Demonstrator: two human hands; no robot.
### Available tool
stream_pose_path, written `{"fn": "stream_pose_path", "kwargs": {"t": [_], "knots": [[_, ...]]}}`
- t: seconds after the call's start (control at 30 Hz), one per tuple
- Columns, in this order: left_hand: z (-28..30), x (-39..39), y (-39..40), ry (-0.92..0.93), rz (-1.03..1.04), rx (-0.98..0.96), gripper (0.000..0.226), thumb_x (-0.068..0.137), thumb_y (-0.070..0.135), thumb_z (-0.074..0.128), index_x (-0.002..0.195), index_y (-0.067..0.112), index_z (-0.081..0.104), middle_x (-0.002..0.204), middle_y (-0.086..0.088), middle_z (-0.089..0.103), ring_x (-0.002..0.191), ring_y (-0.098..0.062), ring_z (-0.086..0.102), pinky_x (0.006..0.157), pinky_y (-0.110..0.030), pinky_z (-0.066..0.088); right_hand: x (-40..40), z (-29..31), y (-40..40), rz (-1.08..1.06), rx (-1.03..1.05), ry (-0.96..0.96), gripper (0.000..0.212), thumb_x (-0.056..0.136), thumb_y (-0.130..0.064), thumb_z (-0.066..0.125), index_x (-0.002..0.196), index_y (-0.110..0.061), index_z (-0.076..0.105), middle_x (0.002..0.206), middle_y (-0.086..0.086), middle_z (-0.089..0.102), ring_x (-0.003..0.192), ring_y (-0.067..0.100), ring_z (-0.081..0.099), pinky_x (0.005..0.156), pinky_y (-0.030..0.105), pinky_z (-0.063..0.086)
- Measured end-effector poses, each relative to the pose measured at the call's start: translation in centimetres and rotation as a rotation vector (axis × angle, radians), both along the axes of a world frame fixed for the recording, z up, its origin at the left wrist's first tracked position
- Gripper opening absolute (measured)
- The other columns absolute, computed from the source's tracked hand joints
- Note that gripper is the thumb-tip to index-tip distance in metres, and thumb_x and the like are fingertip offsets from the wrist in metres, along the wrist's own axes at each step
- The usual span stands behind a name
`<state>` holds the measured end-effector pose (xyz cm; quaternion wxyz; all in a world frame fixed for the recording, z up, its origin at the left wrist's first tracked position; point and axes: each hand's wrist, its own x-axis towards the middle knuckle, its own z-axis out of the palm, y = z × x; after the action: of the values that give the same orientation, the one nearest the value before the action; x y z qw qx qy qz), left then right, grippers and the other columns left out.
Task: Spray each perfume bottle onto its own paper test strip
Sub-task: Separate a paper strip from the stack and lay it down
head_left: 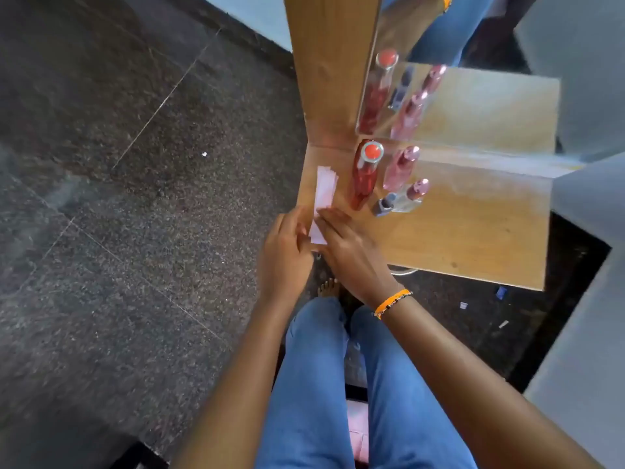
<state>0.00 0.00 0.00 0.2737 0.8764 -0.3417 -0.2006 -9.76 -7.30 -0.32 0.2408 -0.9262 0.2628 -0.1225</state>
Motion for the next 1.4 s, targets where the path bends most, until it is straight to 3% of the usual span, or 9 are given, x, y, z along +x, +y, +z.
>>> {"fn": "stream_pose_path", "kwargs": {"t": [0.1, 0.4, 0.6, 0.77, 0.9, 1.0, 1.07, 1.23, 1.4], "knots": [[-1.5, 0.4, -1.0, -0.057, -0.009, -0.087, 0.033, 0.090, 0.009, 0.045, 0.119, 0.018, 0.057, 0.106, -0.002, 0.062, 0.091, -0.020, 0.059, 0.069, -0.028, 0.042, -0.1, -2.0, -0.3, -0.054, -0.046, -0.098, 0.031, 0.076, -0.005, 0.073, 0.104, 0.006, 0.068, 0.107, 0.021, 0.070, 0.100, 0.033, 0.068, 0.078, 0.040, 0.059], [-5.0, 0.9, -1.8, -0.119, -0.013, -0.329, 0.026, 0.090, 0.005, 0.046, 0.107, 0.009, 0.065, 0.098, -0.007, 0.064, 0.086, -0.009, 0.055, 0.072, -0.013, 0.039, 0.1, -5.2, -0.6, -0.182, -0.076, -0.350, 0.017, 0.074, -0.012, 0.078, 0.089, -0.006, 0.074, 0.097, 0.008, 0.074, 0.088, 0.024, 0.070, 0.077, 0.026, 0.049], [-5.8, 1.3, -1.5, -0.154, -0.031, -0.423, 0.028, 0.089, 0.001, 0.047, 0.105, 0.010, 0.067, 0.097, -0.004, 0.063, 0.084, 0.000, 0.051, 0.072, -0.006, 0.036, 0.1, -5.9, -0.3, -0.162, -0.156, -0.429, 0.019, 0.088, -0.013, 0.059, 0.089, -0.002, 0.074, 0.096, 0.011, 0.074, 0.089, 0.026, 0.071, 0.075, 0.033, 0.056], [-5.3, 1.3, -1.3, -0.140, -0.062, -0.398, 0.028, 0.089, 0.007, 0.048, 0.108, 0.013, 0.067, 0.100, -0.006, 0.064, 0.084, -0.003, 0.051, 0.073, -0.010, 0.036, 0.1, -5.5, -0.5, -0.217, -0.045, -0.460, 0.012, 0.085, -0.004, 0.062, 0.092, -0.001, 0.072, 0.096, 0.013, 0.073, 0.086, 0.028, 0.069, 0.074, 0.035, 0.052], [-5.2, 1.1, -1.2, -0.102, -0.050, -0.411, 0.022, 0.086, 0.012, 0.058, 0.107, 0.015, 0.068, 0.095, -0.004, 0.063, 0.067, -0.001, 0.049, 0.065, -0.009, 0.039, 0.0, -5.8, -0.7, -0.250, 0.082, -0.497, 0.006, 0.083, -0.006, 0.067, 0.085, -0.004, 0.072, 0.089, 0.010, 0.073, 0.080, 0.023, 0.067, 0.072, 0.029, 0.049], [-5.1, 1.1, -1.2, -0.065, -0.031, -0.424, 0.022, 0.084, 0.014, 0.063, 0.106, 0.016, 0.068, 0.093, -0.003, 0.063, 0.066, 0.000, 0.050, 0.064, -0.009, 0.041, 0.0, -5.9, -1.1, -0.272, 0.141, -0.519, 0.003, 0.078, -0.007, 0.073, 0.079, -0.005, 0.071, 0.086, 0.007, 0.072, 0.076, 0.010, 0.061, 0.070, 0.011, 0.044], [-5.2, 1.0, -1.2, -0.069, -0.025, -0.431, 0.023, 0.083, 0.014, 0.065, 0.105, 0.016, 0.068, 0.091, -0.003, 0.062, 0.065, 0.001, 0.051, 0.063, -0.008, 0.040, -0.1, -6.0, -1.3, -0.276, 0.220, -0.532, 0.008, 0.074, -0.008, 0.077, 0.072, -0.007, 0.069, 0.084, 0.001, 0.069, 0.075, 0.004, 0.058, 0.068, 0.006, 0.041], [-5.2, 1.1, -1.1, -0.057, -0.013, -0.414, 0.024, 0.081, 0.014, 0.068, 0.105, 0.019, 0.068, 0.086, 0.004, 0.059, 0.065, 0.001, 0.051, 0.061, -0.005, 0.039, -0.3, -5.5, -1.5, -0.265, 0.413, -0.574, 0.023, 0.066, -0.004, 0.081, 0.067, -0.017, 0.063, 0.082, -0.003, 0.065, 0.077, 0.011, 0.063, 0.073, 0.028, 0.052], [-5.1, 1.3, -1.2, -0.045, -0.006, -0.403, 0.024, 0.080, 0.012, 0.068, 0.102, 0.018, 0.070, 0.081, 0.006, 0.055, 0.061, 0.001, 0.049, 0.059, -0.006, 0.038, -1.0, -5.1, -1.7, -0.184, 0.530, -0.540, 0.021, 0.068, -0.001, 0.079, 0.081, -0.015, 0.071, 0.086, -0.001, 0.067, 0.083, 0.014, 0.065, 0.080, 0.029, 0.053]]}}
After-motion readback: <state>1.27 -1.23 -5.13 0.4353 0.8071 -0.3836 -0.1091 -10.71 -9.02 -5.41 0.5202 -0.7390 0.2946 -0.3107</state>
